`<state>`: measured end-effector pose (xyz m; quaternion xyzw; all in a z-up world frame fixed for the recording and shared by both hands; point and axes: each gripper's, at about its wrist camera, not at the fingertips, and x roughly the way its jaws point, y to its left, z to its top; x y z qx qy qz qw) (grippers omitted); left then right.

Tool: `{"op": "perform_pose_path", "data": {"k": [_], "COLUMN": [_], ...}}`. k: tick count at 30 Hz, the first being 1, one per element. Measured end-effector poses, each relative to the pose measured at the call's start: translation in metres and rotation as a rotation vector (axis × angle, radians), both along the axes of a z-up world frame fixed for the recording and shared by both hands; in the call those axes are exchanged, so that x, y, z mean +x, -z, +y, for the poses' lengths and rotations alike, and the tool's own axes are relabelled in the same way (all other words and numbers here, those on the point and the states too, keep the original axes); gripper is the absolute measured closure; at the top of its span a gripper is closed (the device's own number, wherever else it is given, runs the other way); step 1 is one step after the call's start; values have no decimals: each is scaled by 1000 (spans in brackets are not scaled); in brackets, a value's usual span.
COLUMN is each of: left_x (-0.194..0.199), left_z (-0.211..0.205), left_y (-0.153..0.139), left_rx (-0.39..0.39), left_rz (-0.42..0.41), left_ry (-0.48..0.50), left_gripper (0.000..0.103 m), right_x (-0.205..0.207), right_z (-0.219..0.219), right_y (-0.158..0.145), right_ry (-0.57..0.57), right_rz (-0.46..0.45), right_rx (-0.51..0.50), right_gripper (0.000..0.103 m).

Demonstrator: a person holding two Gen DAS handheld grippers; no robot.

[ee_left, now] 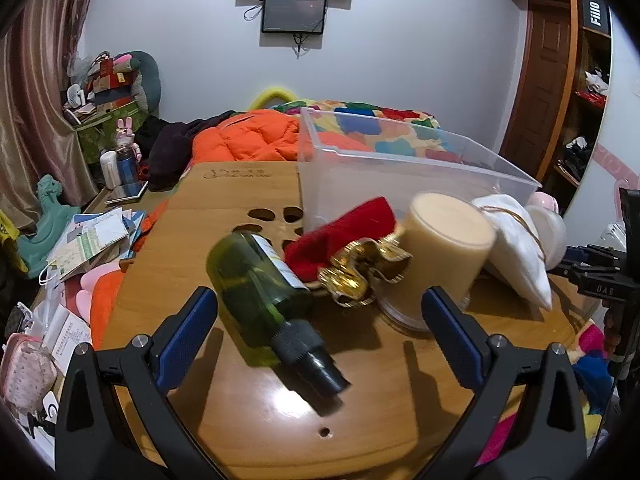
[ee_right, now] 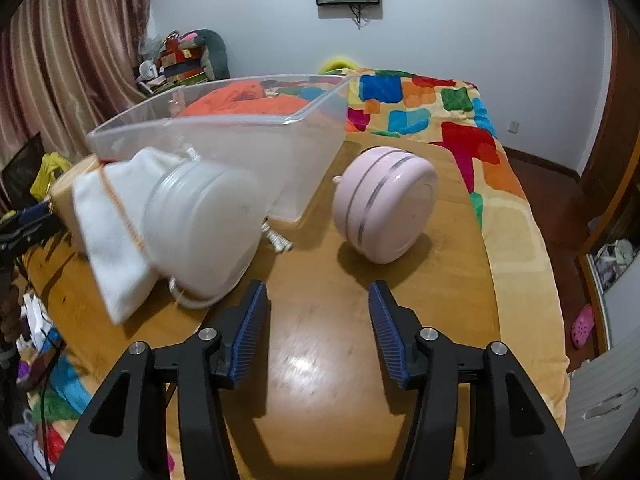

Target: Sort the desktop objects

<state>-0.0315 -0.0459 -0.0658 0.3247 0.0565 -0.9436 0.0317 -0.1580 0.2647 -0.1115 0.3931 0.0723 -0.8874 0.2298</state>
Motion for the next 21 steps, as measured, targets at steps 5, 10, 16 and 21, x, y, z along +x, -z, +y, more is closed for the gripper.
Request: {"op": "perform_pose_path", "data": {"k": [5,10,16,21], "left_x": [-6,-14,-29,-27], "left_z": [-10,-10,-14,-6], "left_y": [1,4,12,11], "left_rx": [32,12,11,-44], "left_rz": [-8,-25,-78,-86], "left_ry": [-4,-18,-27,-32], "left_gripper": [0,0,35,43], "right_x": [-27,-45,-76,-81], "right_z": [4,18,20,23], "right_y": [-3,-12,-6,-7], "right_ry": [36,54,108,57], "right_rz": [0,13,26,-4], "right_rx": [48,11,129,65], "right_gripper": [45,41,41,43]}}
